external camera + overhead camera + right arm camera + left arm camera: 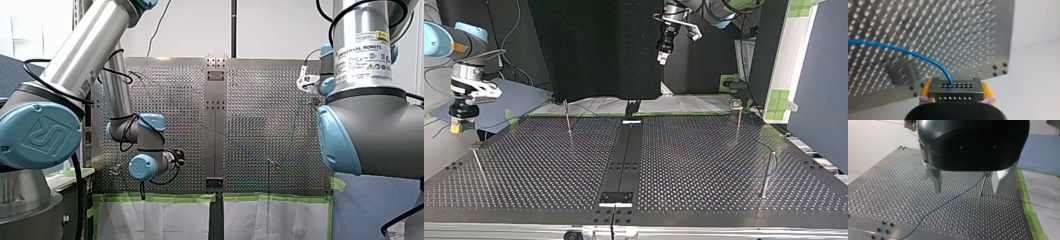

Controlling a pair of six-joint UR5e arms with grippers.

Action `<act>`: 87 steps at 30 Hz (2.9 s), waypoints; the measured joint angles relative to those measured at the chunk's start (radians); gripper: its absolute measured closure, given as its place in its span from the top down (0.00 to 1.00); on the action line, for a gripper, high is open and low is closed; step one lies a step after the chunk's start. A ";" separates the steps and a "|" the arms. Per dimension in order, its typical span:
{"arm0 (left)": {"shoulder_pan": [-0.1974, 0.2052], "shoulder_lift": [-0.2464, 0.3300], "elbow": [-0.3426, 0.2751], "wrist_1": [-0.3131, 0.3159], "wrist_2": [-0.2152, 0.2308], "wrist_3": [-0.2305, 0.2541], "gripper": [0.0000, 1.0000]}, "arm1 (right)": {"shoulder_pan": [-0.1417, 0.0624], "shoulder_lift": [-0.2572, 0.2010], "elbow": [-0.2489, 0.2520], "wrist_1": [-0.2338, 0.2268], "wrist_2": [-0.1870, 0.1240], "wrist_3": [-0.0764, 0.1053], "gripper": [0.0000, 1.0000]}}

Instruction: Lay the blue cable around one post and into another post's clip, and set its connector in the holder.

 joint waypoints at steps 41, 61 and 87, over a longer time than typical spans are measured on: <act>0.006 0.000 0.001 -0.037 -0.004 0.000 0.99 | -0.069 0.157 -0.205 0.234 -0.199 -0.102 0.00; 0.009 0.000 0.001 -0.060 -0.023 0.001 0.99 | -0.093 0.222 -0.257 0.223 -0.285 -0.105 0.00; 0.030 0.000 0.000 -0.067 -0.037 0.000 0.99 | -0.123 0.254 -0.302 0.242 -0.350 -0.107 0.00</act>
